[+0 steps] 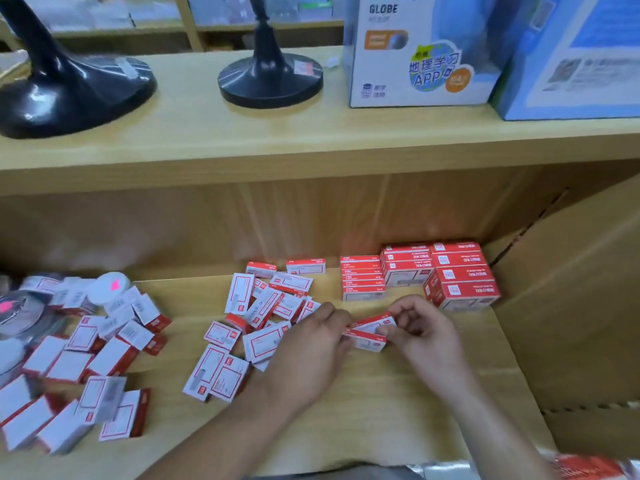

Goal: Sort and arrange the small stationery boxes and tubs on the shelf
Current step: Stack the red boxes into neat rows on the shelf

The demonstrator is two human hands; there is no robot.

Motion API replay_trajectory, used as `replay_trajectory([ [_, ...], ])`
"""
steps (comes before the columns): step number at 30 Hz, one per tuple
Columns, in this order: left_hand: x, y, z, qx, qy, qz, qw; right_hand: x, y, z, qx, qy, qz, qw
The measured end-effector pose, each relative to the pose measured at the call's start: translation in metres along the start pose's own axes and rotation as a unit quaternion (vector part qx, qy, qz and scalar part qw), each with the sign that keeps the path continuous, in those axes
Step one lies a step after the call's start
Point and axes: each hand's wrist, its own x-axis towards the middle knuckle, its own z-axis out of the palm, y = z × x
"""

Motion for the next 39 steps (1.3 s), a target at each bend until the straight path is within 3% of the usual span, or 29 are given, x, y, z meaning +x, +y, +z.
replay_trajectory([
  [8,0.028,0.0,0.003,0.098,0.081,-0.018,0.992,0.012,0.015,0.006,-0.037,-0.022,0.012,0.999],
  [14,0.027,-0.005,0.011,0.119,0.123,-0.054,0.984,0.016,0.024,0.013,-0.222,0.039,-0.103,0.969],
  [21,0.032,-0.011,0.018,0.195,0.139,-0.015,0.971,0.011,0.017,0.014,-0.318,0.051,-0.089,0.942],
  [26,0.036,-0.014,0.021,0.173,0.145,0.001,0.974,0.009,0.016,0.016,-0.357,0.053,-0.103,0.927],
  [29,0.034,-0.024,0.009,0.106,0.135,0.024,0.985,0.007,0.018,0.016,-0.363,0.049,-0.101,0.925],
  [31,0.036,-0.041,-0.008,0.065,0.171,0.023,0.983,0.008,0.022,0.015,-0.334,0.042,-0.082,0.938],
  [33,0.043,-0.061,-0.021,0.102,0.205,-0.004,0.973,0.009,0.025,0.013,-0.296,0.037,-0.073,0.952],
  [36,0.051,-0.075,-0.024,0.19,0.18,-0.038,0.964,0.008,0.02,0.009,-0.296,0.008,-0.089,0.951],
  [39,0.055,-0.076,-0.023,0.207,0.165,-0.032,0.964,0.007,0.011,0.006,-0.262,-0.018,-0.077,0.962],
])
